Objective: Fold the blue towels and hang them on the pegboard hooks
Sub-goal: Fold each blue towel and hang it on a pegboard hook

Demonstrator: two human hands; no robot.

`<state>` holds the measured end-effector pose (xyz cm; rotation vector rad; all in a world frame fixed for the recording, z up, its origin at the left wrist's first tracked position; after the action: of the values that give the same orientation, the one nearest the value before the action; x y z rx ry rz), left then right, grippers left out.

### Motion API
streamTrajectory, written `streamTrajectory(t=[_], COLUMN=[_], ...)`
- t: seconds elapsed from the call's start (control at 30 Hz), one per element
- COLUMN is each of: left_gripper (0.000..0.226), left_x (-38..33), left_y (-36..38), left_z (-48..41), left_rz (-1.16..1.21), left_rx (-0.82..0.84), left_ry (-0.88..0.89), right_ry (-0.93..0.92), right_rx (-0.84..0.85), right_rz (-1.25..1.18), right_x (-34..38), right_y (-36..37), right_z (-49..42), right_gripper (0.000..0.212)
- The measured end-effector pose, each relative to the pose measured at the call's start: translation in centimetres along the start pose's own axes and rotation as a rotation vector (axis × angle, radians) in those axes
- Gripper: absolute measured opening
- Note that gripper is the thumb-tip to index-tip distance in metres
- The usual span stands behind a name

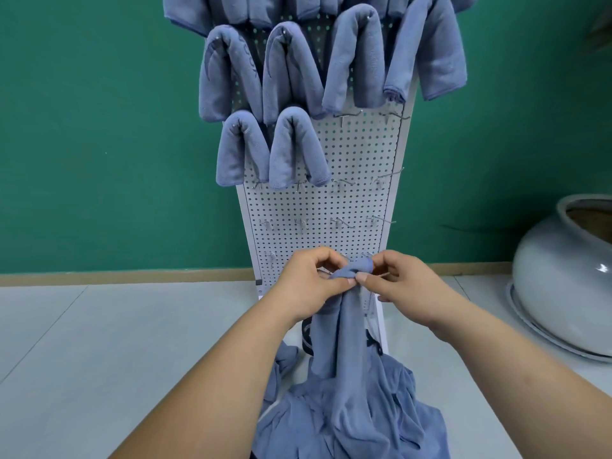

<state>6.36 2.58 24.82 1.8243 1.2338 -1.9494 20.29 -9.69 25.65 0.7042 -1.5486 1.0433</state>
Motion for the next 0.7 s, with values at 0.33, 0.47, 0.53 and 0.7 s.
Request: streamTrajectory(t=[0.33,0.47,0.53,0.7], left_gripper=[0.032,0.024,0.019,0.021], left_x=[0.8,1.1,1.6,2.7], left_y=[-0.1,0.1,0.1,-0.2], left_z=[-1.0,-1.5,-1.8,-2.4], left_rz=[0.072,0.067,0.027,0.013], left_rx=[0.054,0.118,0.118,0.093], left_ry=[-0.066,-0.017,-0.022,-0.046], right_ry=[-0.143,-0.175,-0.172,-0.18], right_rx=[0.067,0.14,0.155,0.163], right_rz=[-0.036,0.026,0.097,0.27], right_x=[0.4,0.8,0.7,0.5], right_y=[0.3,0.4,0.2,0.0], right_z=[-2.5,-2.8,-3.1,-3.7], right_gripper=[0.022,0.018,0.015,0.015])
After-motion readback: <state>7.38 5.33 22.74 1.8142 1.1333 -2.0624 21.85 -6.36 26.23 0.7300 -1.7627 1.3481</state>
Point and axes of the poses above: each hand's wrist, its own z-axis away from the middle knuckle, its own y-axis out of the palm, x = y × z, the point moved 6 cm from there along -z, towards the middle knuckle, and after that the axes turned 11 degrees about -z, right-handed, at the moved point
